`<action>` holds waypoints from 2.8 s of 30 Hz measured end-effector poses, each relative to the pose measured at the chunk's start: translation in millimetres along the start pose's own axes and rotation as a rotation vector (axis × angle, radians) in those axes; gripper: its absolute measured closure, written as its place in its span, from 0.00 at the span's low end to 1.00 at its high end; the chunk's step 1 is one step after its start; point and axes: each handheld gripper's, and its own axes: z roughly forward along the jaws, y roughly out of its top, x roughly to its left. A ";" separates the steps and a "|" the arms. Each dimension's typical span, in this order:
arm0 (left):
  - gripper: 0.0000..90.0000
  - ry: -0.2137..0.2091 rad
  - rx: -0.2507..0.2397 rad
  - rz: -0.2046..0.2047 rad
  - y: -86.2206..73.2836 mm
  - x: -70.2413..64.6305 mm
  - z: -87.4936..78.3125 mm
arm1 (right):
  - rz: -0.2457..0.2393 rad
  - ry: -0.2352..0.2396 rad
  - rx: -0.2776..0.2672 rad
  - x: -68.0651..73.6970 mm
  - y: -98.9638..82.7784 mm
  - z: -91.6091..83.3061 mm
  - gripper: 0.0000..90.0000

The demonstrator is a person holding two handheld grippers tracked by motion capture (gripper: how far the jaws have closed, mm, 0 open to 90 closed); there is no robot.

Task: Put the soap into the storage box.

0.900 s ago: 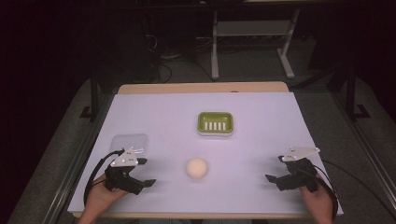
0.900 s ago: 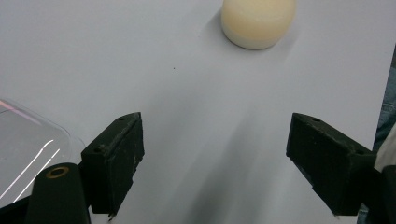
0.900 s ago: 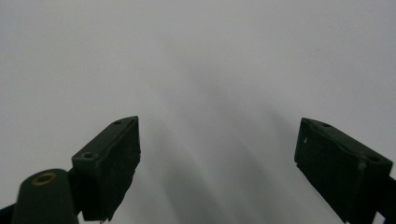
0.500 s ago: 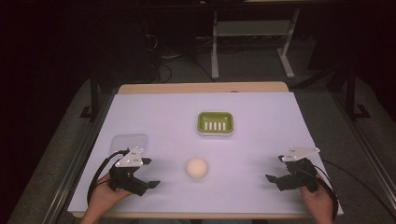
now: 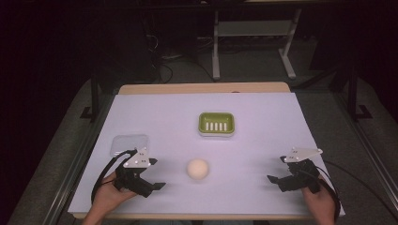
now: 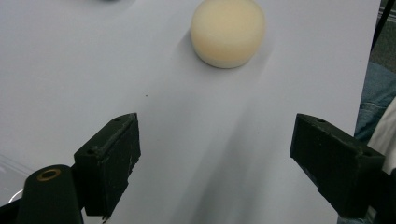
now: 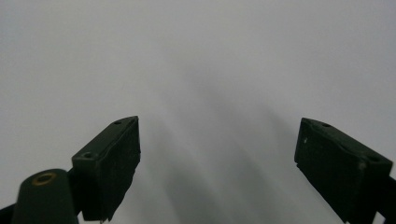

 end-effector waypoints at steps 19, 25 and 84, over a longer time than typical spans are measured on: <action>0.17 -0.044 0.070 0.072 45.0 -1.8 33.2 | 0.030 -0.003 -0.027 -5.3 -4.4 -7.8 0.15; 0.17 -0.057 0.093 0.072 55.5 0.1 42.9 | 0.030 0.008 -0.032 -4.7 -3.1 -6.3 0.15; 0.25 -0.097 0.304 0.101 89.5 -3.9 122.8 | 0.019 0.035 -0.055 1.9 1.9 -5.3 0.15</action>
